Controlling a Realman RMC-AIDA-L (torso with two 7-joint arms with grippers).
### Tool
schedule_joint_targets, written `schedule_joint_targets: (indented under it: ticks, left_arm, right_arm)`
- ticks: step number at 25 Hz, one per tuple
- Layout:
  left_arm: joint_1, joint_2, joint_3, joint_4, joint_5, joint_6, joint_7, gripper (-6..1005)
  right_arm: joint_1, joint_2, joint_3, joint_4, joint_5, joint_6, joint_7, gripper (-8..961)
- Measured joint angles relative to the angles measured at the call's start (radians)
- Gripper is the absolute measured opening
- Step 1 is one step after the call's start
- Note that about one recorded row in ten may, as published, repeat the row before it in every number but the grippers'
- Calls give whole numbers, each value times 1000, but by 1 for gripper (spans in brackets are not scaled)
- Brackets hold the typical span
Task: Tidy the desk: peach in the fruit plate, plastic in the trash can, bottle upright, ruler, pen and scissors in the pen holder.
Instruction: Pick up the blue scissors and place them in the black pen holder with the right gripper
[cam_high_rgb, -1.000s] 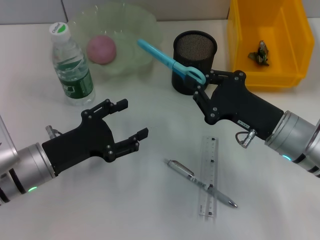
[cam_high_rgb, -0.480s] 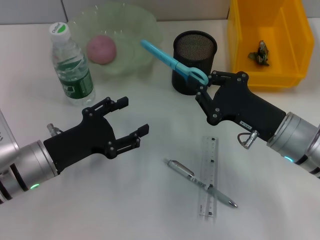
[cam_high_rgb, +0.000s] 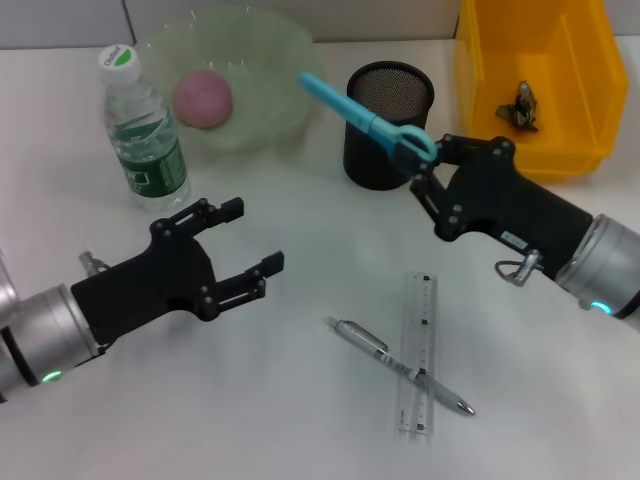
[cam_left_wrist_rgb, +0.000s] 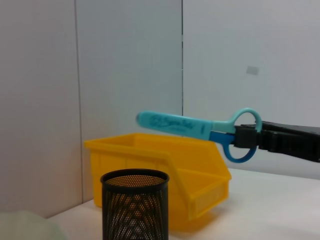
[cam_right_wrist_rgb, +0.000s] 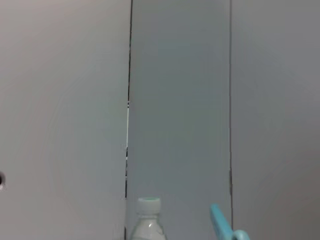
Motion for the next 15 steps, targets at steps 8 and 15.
schedule_joint_targets:
  ticks: [8, 15]
  left_arm:
    - [30, -3, -9, 19, -5, 25, -68, 799]
    - [27, -4, -30, 20, -7, 48, -119, 799]
  right_arm:
    - [-92, -4, -96, -252, -6, -129, 287, 80]
    - [-158, -12, -128, -509, -97, -167, 565, 80]
